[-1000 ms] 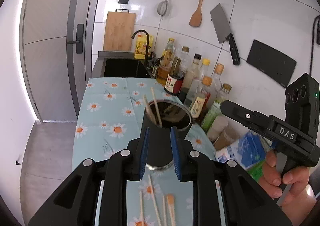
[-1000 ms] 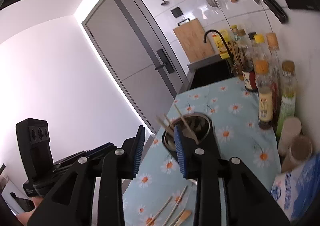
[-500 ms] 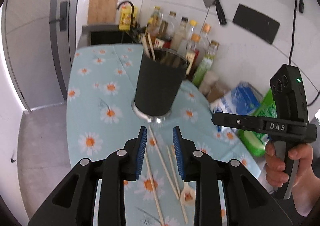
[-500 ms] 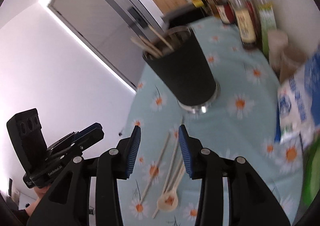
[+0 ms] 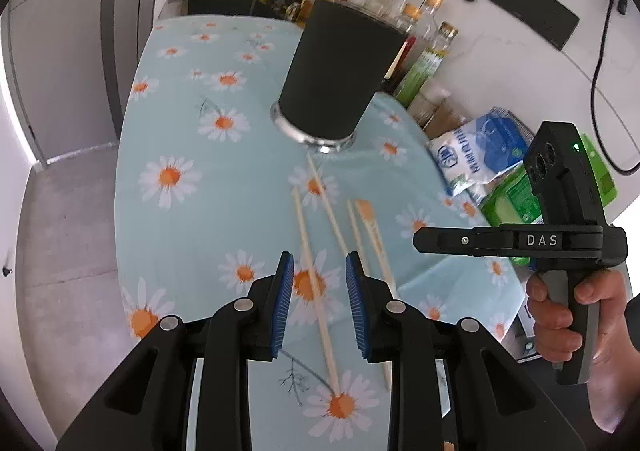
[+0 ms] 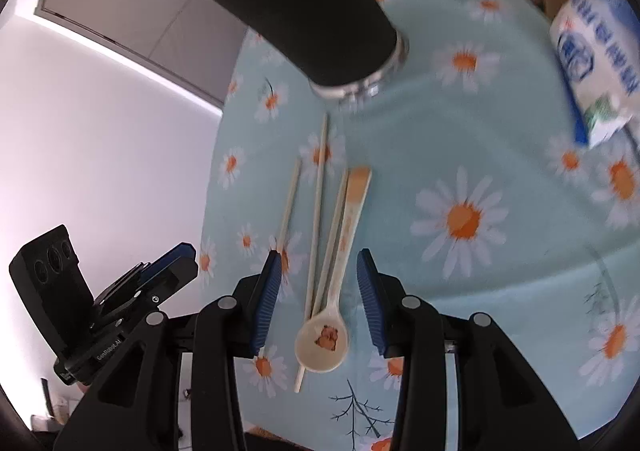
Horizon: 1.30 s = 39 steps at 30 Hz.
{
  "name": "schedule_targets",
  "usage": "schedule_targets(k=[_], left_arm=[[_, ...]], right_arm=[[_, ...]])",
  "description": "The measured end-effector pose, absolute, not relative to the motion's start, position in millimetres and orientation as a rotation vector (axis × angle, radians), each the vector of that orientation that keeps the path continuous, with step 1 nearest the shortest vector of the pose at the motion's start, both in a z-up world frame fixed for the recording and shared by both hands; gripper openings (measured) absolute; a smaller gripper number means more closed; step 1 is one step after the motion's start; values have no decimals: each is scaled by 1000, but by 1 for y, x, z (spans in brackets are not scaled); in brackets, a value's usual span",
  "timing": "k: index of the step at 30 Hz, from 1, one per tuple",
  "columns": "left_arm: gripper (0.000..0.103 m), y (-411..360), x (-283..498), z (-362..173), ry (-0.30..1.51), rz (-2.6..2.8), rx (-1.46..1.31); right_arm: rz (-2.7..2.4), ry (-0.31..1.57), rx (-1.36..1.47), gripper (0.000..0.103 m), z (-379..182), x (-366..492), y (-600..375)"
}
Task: Organize utensils
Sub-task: 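Move both grippers back down to the loose utensils on the cloth, then grasp the printed baby spoon by its handle with the right gripper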
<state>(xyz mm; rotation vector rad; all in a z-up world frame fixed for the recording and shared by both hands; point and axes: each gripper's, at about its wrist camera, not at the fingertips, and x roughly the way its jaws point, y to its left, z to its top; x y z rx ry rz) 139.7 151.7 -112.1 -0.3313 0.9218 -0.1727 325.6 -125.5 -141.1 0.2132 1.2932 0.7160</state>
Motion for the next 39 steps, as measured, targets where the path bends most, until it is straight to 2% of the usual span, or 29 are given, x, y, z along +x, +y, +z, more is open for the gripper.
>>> schedule_targets(k=[11, 17, 23, 26, 30, 39], left_arm=[[26, 167, 130, -133, 944, -138, -405], [26, 171, 129, -139, 939, -140, -442], [26, 176, 125, -144, 935, -159, -466], [26, 179, 124, -148, 945, -166, -485], [26, 178, 124, -150, 957, -181, -480], [26, 173, 134, -153, 986, -190, -464]], right_arm=[[687, 1414, 119, 38, -173, 331, -108], [565, 1386, -98, 28, -167, 321, -77], [422, 1347, -286, 24, -166, 307, -51], [373, 1344, -316, 23, -168, 305, -42], [331, 1323, -350, 11, -172, 308, -31], [343, 1356, -280, 8, -168, 317, -43]])
